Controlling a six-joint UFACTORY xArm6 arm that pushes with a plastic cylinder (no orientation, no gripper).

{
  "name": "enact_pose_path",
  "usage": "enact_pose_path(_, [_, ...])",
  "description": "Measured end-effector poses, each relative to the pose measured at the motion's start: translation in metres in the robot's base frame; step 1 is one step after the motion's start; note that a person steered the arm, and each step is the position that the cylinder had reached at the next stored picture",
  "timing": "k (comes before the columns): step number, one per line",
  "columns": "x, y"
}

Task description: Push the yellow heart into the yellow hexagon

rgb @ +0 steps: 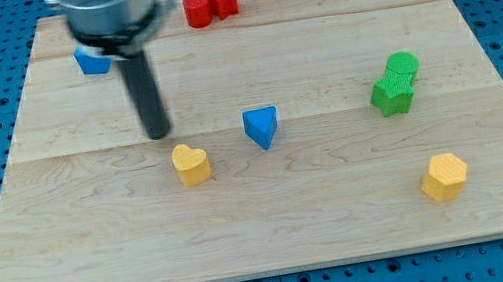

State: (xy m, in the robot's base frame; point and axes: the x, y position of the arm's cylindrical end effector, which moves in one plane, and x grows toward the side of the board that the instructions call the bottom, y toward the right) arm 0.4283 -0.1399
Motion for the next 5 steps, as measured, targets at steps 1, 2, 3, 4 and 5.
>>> enact_pose_path(1, [0.032, -0.028])
enact_pose_path(2, [0.073, 0.048])
enact_pose_path(3, [0.081, 0.144])
enact_pose_path(4, [0.067, 0.082])
enact_pose_path(5, [0.048, 0.083])
